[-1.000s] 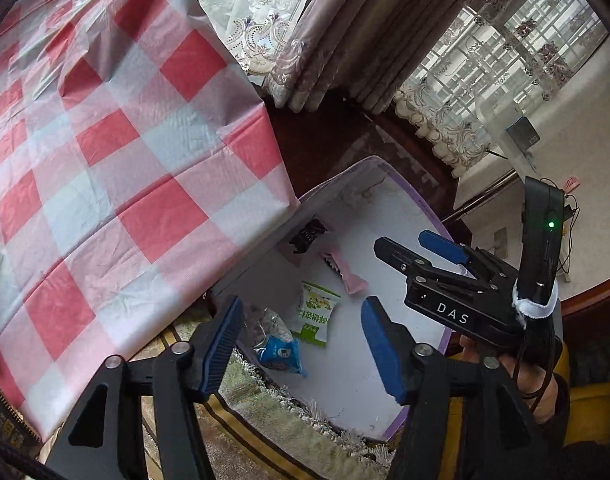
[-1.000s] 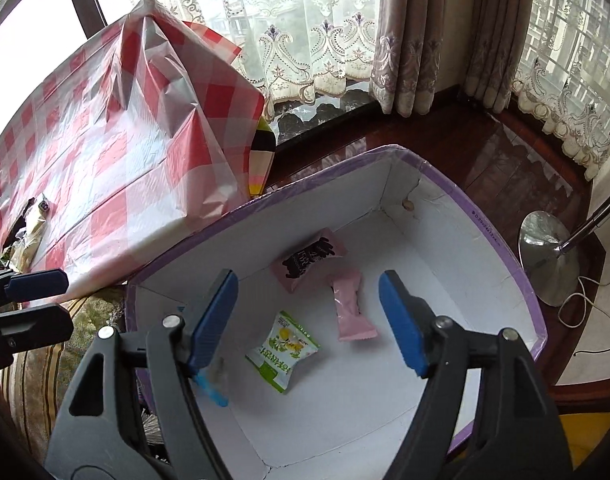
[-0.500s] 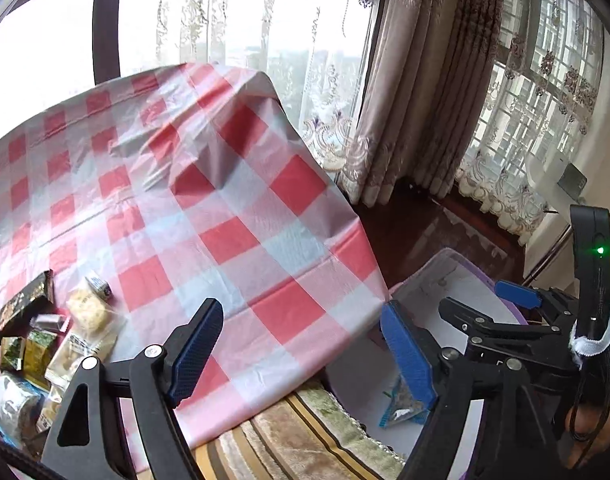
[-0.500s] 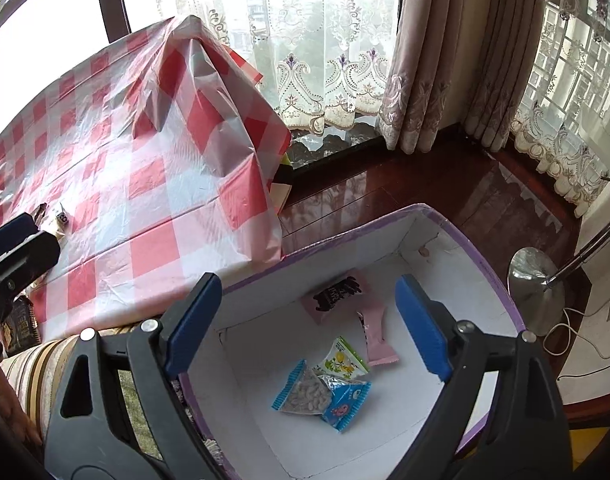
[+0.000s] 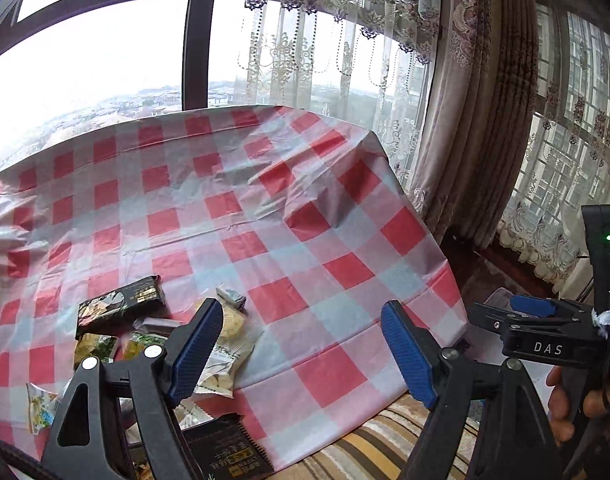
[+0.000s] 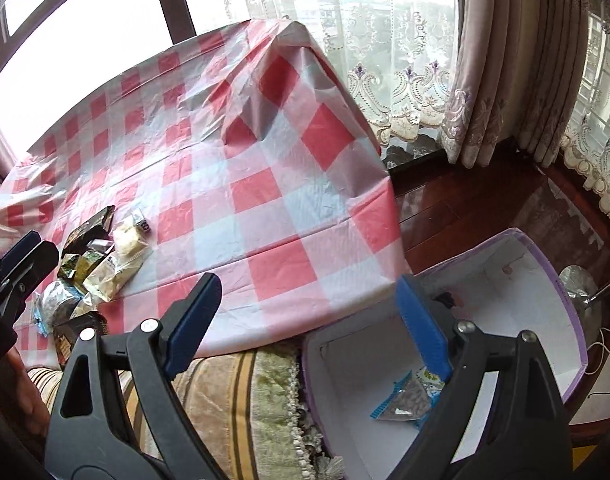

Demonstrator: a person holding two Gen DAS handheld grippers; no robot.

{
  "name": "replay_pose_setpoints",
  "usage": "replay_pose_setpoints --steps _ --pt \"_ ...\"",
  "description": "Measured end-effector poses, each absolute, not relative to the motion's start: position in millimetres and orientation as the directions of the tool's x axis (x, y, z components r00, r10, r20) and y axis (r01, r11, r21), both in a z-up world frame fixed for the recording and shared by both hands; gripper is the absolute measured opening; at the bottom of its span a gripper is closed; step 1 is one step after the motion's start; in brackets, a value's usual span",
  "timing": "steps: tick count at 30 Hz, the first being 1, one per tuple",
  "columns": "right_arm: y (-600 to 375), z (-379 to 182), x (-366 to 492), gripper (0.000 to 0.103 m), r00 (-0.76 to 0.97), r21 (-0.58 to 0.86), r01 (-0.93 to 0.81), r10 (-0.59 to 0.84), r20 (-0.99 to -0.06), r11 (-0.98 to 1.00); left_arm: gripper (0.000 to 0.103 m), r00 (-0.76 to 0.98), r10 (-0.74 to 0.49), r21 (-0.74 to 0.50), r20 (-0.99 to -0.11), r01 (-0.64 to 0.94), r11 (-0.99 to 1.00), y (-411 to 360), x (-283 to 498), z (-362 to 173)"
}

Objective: Organize snacks
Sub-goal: 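Move both tools back over the remaining snacks on the table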

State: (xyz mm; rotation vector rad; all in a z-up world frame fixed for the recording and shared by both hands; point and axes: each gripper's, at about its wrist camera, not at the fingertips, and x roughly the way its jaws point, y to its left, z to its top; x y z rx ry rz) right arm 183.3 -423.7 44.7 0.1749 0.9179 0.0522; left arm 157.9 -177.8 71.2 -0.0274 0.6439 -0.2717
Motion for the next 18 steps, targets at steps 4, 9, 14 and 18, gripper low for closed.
replay_pose_setpoints --steps 4,9,14,18 --pt "-393.3 47.5 184.7 0.090 0.608 0.191 -0.040 0.176 -0.774 0.981 0.082 0.778 -0.227 -0.168 -0.585 0.158 0.973 -134.1 149.8 70.2" --pt "-357.4 47.4 189.4 0.090 0.595 0.181 -0.103 0.206 -0.777 0.978 0.082 0.776 -0.168 -0.237 -0.608 0.025 0.971 -77.9 141.4 60.6" --pt "-328.4 40.9 198.7 0.090 0.566 0.180 -0.141 0.228 -0.792 0.974 0.081 0.765 -0.124 -0.304 -0.632 -0.098 0.948 -24.0 131.3 47.5" --pt "-312.1 34.8 208.9 0.090 0.545 0.178 -0.157 0.236 -0.805 0.971 0.081 0.765 -0.061 -0.317 -0.641 -0.192 0.929 12.7 119.6 41.7"
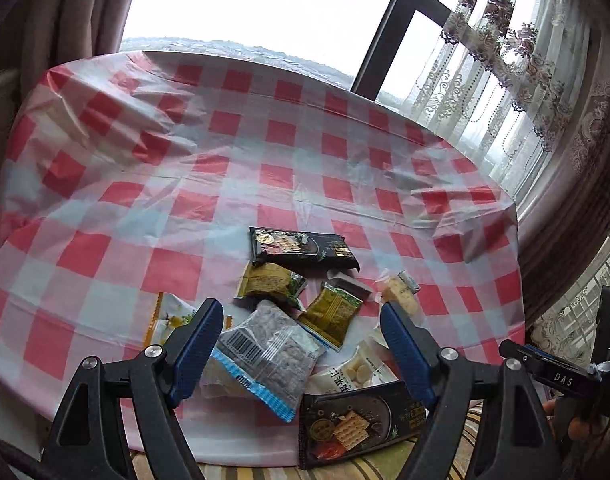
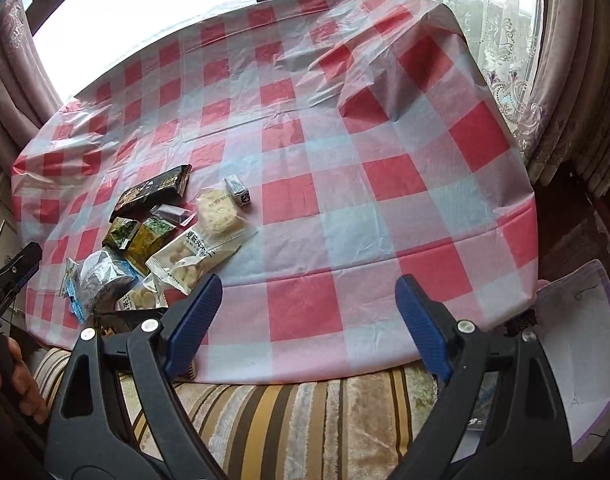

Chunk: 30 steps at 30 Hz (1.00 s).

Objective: Organize snacks
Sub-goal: 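Move both tools back over the remaining snacks on the table, then grasp the yellow lemon chip bag with the left gripper while the right gripper grasps the clear cookie pack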

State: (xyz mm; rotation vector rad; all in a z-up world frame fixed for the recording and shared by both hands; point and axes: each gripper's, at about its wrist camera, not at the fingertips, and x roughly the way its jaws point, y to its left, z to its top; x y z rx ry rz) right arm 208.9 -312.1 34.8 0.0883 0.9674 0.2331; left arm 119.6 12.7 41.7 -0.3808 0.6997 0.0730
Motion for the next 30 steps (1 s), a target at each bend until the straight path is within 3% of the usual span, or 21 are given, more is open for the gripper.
replay_pose_setpoints --steps 13,17,20,30 --pt "-255.1 17.4 245.5 0.090 0.513 0.115 -0.247 0.231 -0.827 0.962 0.081 0.707 -0.032 -0.462 -0.706 -0.426 0.778 101.1 95.8 4.0" --pt "-236.8 11.5 257.4 0.089 0.501 0.099 -0.281 0.234 -0.833 0.955 0.072 0.677 -0.080 -0.517 -0.732 -0.475 0.712 117.1 96.5 -15.4" --pt "-224.9 6.6 265.8 0.089 0.493 0.084 -0.300 0.230 -0.839 0.950 0.066 0.663 -0.137 -0.553 -0.736 -0.472 0.686 120.5 101.9 -26.9" --pt "-200.5 -13.5 291.9 0.085 0.447 0.074 -0.336 0.228 -0.865 0.939 0.064 0.634 -0.217 -0.571 -0.742 -0.429 0.699 118.6 127.8 -39.1"
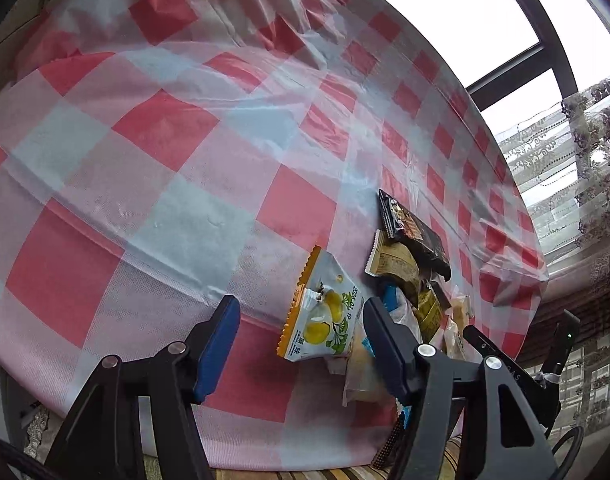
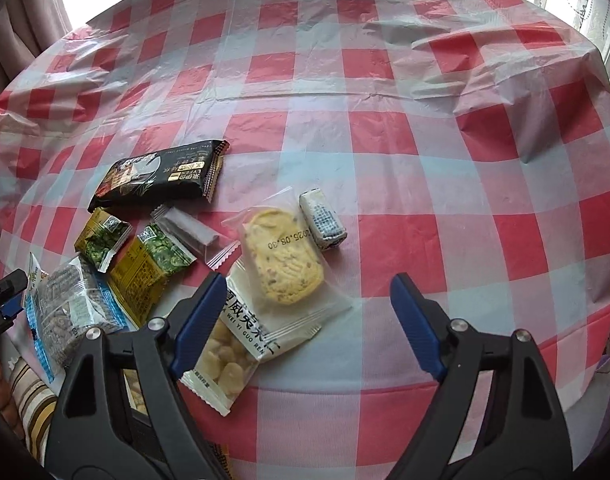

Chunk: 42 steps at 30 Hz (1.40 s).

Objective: Organize snacks
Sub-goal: 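Grasp the yellow lemon chip bag with the left gripper while the right gripper grasps the clear cookie pack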

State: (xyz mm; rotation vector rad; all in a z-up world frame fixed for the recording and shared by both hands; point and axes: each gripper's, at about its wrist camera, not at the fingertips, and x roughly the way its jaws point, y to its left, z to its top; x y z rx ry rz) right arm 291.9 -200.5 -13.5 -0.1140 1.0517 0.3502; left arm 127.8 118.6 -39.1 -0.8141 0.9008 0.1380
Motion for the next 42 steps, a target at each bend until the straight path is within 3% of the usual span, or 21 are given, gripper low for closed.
replay_pose_setpoints --steps 5,9,14,16,18,20,42 --pt "-195.0 -18.5 300.3 0.083 0.442 0.070 -0.339 0.225 -0.869 0.938 0.061 0.621 -0.201 -0.531 -0.757 -0.407 0.743 112.3 139.7 -37.2" --pt "-194.4 -23.9 308.8 0.080 0.433 0.069 -0.327 0.215 -0.876 0.942 0.039 0.609 -0.223 -0.527 -0.761 -0.382 0.759 108.4 147.2 -39.8" --pt "-189.5 -29.0 312.5 0.077 0.432 0.042 -0.340 0.196 -0.880 0.940 0.027 0.623 -0.239 -0.543 -0.745 -0.359 0.759 107.8 149.2 -39.5" --pt "-190.6 -28.3 313.2 0.071 0.443 0.039 -0.333 0.193 -0.876 0.942 0.026 0.637 -0.219 -0.548 -0.739 -0.378 0.746 112.4 146.4 -39.1" --pt "-192.5 -26.3 312.7 0.049 0.454 0.037 -0.327 0.191 -0.870 0.944 0.026 0.653 -0.203 -0.560 -0.730 -0.400 0.726 118.9 142.4 -39.9" --pt "-194.1 -24.9 312.3 0.040 0.457 0.040 -0.322 0.192 -0.868 0.946 0.025 0.666 -0.182 -0.564 -0.724 -0.419 0.711 124.0 138.7 -39.6" --pt "-234.6 15.7 264.5 0.039 0.511 0.143 -0.332 0.305 -0.803 0.932 0.024 0.764 -0.029 -0.521 -0.644 -0.411 0.748 120.5 116.0 5.0"
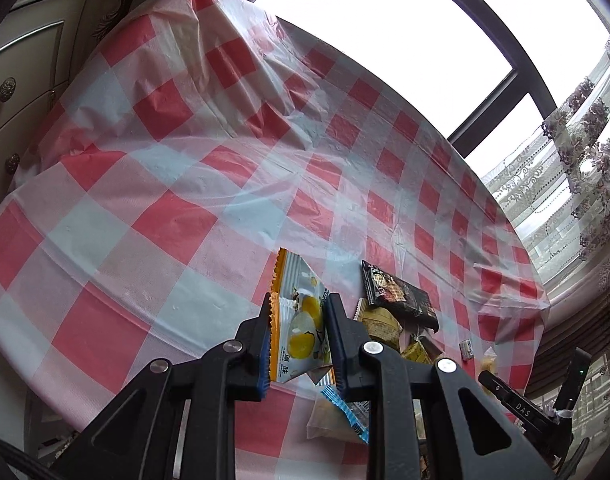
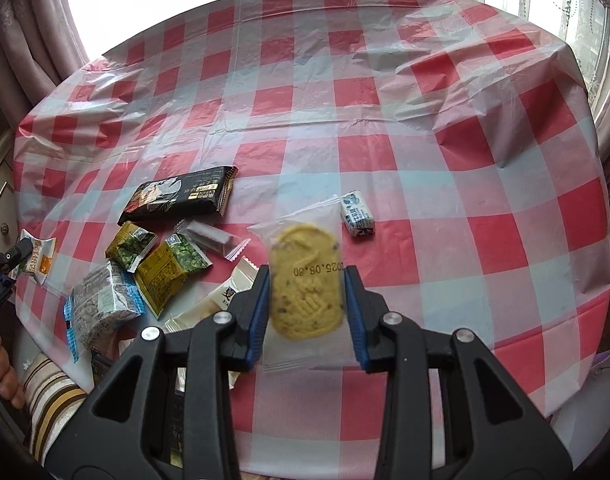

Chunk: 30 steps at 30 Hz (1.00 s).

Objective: Organize snacks
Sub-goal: 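Grasp the yellow lemon chip bag with the left gripper while the right gripper grasps the clear cookie pack, then carry both snacks to the white box and open both grippers over it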

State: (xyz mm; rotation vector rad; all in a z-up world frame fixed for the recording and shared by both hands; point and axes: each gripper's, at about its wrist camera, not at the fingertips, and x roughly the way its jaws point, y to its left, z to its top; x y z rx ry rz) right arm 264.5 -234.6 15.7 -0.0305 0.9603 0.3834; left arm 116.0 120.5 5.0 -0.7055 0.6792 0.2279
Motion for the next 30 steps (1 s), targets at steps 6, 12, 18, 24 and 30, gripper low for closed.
replay_pose_setpoints --steps 6,12,18,24,30 --pt "-266.6 21.5 248.2 0.039 0.523 0.163 -0.284 0.295 -0.800 0.945 0.024 0.772 -0.087 -0.525 -0.629 -0.340 0.780 91.3 122.2 17.5" --pt "-305.4 23.2 233.2 0.039 0.536 0.179 -0.220 0.272 -0.799 0.959 0.024 0.758 -0.196 -0.535 -0.622 -0.229 0.813 40.3 137.4 25.6" --pt "-349.9 21.7 219.4 0.039 0.550 0.186 -0.148 0.237 -0.801 0.971 0.024 0.712 -0.318 -0.534 -0.626 -0.095 0.840 -24.9 158.2 30.4" --pt "-398.7 15.1 206.8 0.039 0.557 0.186 -0.064 0.190 -0.808 0.980 0.024 0.640 -0.427 -0.529 -0.639 0.037 0.848 -92.8 173.1 33.3" --pt "-449.7 4.6 193.7 0.039 0.555 0.192 0.032 0.143 -0.819 0.981 0.024 0.549 -0.517 -0.522 -0.657 0.165 0.837 -161.7 181.5 34.3"
